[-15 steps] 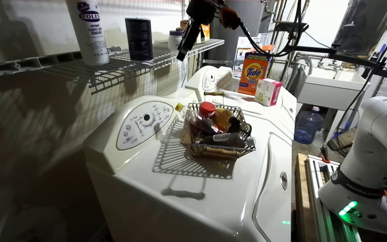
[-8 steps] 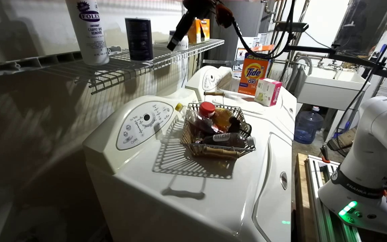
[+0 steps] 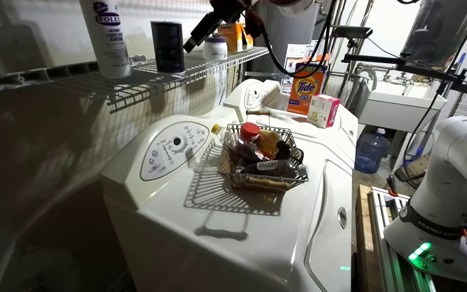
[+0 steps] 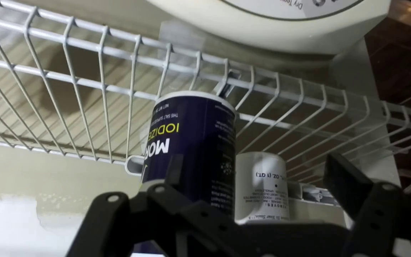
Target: Pick up the black container on the bottom shelf and put it in the basket.
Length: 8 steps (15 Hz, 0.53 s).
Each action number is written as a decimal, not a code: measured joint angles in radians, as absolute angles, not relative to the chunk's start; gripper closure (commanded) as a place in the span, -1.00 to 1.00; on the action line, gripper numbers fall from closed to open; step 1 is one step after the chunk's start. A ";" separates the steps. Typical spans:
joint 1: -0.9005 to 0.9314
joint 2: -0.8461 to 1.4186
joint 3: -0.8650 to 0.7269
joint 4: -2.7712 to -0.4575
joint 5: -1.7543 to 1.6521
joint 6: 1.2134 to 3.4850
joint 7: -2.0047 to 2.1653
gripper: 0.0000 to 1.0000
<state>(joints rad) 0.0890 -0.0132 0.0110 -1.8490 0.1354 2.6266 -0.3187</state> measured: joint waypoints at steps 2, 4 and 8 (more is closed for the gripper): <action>0.089 0.013 0.012 -1.831 0.159 2.673 -0.319 -1.00; 0.089 0.039 0.011 -1.814 0.178 2.715 -0.319 -1.00; 0.088 0.087 0.009 -1.777 0.195 2.783 -0.313 -1.00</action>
<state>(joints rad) 0.0883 0.0866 0.0088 -1.7774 0.1953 2.7826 -0.3127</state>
